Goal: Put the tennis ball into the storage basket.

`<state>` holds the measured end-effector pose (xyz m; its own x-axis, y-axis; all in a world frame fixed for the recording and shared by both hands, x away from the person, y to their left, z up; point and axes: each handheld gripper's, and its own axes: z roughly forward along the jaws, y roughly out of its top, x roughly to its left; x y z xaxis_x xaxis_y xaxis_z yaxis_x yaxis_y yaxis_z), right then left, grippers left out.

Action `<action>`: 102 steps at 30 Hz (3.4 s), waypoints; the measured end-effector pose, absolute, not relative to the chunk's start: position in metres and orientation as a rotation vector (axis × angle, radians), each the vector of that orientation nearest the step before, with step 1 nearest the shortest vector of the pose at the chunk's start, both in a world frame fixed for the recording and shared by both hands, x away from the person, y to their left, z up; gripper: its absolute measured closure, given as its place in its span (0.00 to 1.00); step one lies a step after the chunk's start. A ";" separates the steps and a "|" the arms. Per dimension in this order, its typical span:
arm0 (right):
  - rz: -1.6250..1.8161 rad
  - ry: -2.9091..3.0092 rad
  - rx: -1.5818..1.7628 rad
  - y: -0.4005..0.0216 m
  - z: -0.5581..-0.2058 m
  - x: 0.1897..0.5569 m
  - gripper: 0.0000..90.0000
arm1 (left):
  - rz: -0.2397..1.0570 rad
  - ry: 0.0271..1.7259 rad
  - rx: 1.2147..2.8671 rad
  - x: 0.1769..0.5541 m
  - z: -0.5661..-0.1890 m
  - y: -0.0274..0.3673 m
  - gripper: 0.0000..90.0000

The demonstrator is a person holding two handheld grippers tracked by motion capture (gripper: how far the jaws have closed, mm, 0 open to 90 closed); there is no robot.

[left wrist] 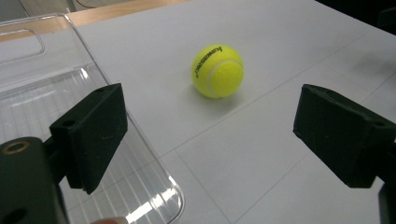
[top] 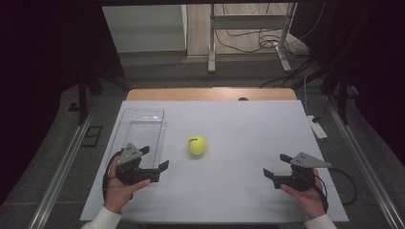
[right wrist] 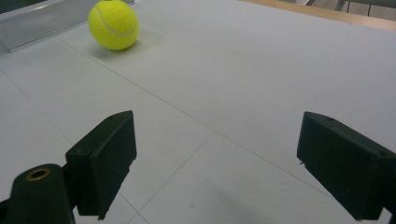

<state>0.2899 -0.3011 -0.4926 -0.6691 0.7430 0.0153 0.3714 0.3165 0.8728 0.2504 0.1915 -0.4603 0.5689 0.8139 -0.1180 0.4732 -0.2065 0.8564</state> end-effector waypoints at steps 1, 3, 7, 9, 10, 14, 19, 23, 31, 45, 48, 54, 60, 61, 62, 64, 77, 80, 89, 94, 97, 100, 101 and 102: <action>1.295 2.200 0.990 -0.300 -0.493 0.290 0.13 | 0.449 1.045 1.860 0.251 -0.459 0.190 0.12; 1.291 2.202 0.986 -0.300 -0.493 0.290 0.13 | 0.447 1.039 1.867 0.253 -0.458 0.187 0.12; 1.292 2.199 0.987 -0.299 -0.493 0.290 0.13 | 0.440 1.030 1.878 0.256 -0.455 0.182 0.12; 1.292 2.198 0.987 -0.299 -0.493 0.290 0.13 | 0.438 1.027 1.883 0.258 -0.454 0.181 0.12; 1.291 2.197 0.988 -0.299 -0.493 0.290 0.13 | 0.436 1.024 1.886 0.258 -0.454 0.180 0.12; 1.288 2.191 0.994 -0.299 -0.493 0.291 0.13 | 0.423 1.017 1.899 0.260 -0.452 0.179 0.12; 1.290 2.192 0.990 -0.298 -0.493 0.291 0.13 | 0.418 1.011 1.905 0.262 -0.450 0.178 0.12; 1.287 2.193 0.989 -0.297 -0.493 0.291 0.13 | 0.415 1.005 1.907 0.264 -0.448 0.176 0.12; 1.291 2.193 0.985 -0.297 -0.493 0.290 0.13 | 0.409 0.990 1.914 0.271 -0.443 0.168 0.12; 1.290 2.190 0.976 -0.296 -0.493 0.290 0.13 | 0.385 0.975 1.948 0.284 -0.439 0.154 0.12; 1.288 2.193 0.972 -0.295 -0.493 0.290 0.13 | 0.371 0.973 1.966 0.288 -0.440 0.150 0.11; 1.286 2.196 0.969 -0.295 -0.493 0.290 0.13 | 0.361 0.971 1.983 0.293 -0.440 0.144 0.11; 1.278 2.202 0.967 -0.295 -0.494 0.291 0.13 | 0.358 0.966 2.003 0.299 -0.440 0.138 0.11; 1.277 2.202 0.966 -0.294 -0.494 0.291 0.13 | 0.355 0.965 2.005 0.300 -0.440 0.137 0.11; 1.277 2.202 0.966 -0.294 -0.494 0.290 0.13 | 0.354 0.964 2.007 0.301 -0.440 0.136 0.11; 1.277 2.202 0.964 -0.294 -0.494 0.290 0.13 | 0.349 0.962 2.011 0.303 -0.440 0.134 0.11; 1.278 2.204 0.964 -0.294 -0.494 0.291 0.13 | 0.324 0.971 2.012 0.314 -0.441 0.128 0.11; 1.276 2.205 0.962 -0.294 -0.494 0.291 0.13 | 0.315 0.973 2.009 0.317 -0.441 0.125 0.11; 1.273 2.205 0.965 -0.294 -0.494 0.291 0.13 | 0.303 0.979 2.019 0.324 -0.443 0.121 0.11; 1.275 2.207 0.963 -0.294 -0.495 0.291 0.14 | 0.295 0.987 2.018 0.327 -0.444 0.119 0.11; 1.271 2.206 0.964 -0.294 -0.495 0.291 0.14 | 0.298 0.991 2.023 0.330 -0.444 0.119 0.11; 1.271 2.205 0.966 -0.295 -0.495 0.292 0.14 | 0.293 0.998 2.025 0.333 -0.446 0.117 0.11; 1.271 2.205 0.966 -0.295 -0.495 0.292 0.14 | 0.293 0.998 2.025 0.333 -0.446 0.117 0.11; 1.271 2.205 0.966 -0.295 -0.495 0.292 0.13 | 0.290 0.999 2.026 0.335 -0.446 0.116 0.11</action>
<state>0.2916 -0.2947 -0.4947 -0.6724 0.7400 -0.0125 0.3599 0.3417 0.8682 0.3346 0.1163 -0.4462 0.6559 0.7405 -0.1466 0.5467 -0.3321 0.7686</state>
